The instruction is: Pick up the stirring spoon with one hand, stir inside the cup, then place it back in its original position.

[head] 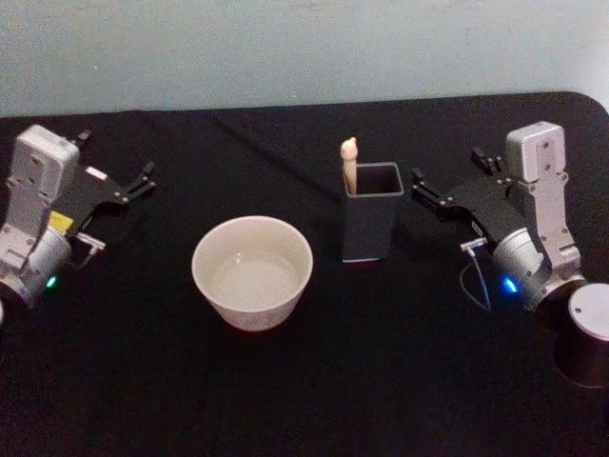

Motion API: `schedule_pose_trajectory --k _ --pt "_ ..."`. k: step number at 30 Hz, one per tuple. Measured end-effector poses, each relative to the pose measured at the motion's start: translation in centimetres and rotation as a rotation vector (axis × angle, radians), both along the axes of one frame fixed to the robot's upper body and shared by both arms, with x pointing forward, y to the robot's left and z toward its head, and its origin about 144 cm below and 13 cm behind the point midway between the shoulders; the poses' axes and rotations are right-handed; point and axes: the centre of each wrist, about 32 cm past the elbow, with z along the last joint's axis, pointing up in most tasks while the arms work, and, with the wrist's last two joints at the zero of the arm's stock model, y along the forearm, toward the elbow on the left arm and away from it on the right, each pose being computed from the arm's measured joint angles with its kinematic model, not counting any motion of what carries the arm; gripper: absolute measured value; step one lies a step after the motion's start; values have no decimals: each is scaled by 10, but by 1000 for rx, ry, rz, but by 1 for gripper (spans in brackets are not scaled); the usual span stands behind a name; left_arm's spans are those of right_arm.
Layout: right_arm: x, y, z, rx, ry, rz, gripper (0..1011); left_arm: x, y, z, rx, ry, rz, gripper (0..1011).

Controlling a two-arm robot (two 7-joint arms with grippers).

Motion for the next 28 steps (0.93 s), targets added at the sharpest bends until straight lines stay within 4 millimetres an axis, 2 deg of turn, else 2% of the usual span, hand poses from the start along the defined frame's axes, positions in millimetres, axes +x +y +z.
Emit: schedule_pose_trajectory --k 28 --pt "0 0 0 0 0 0 1002 0 0 0 0 0 0 1001"
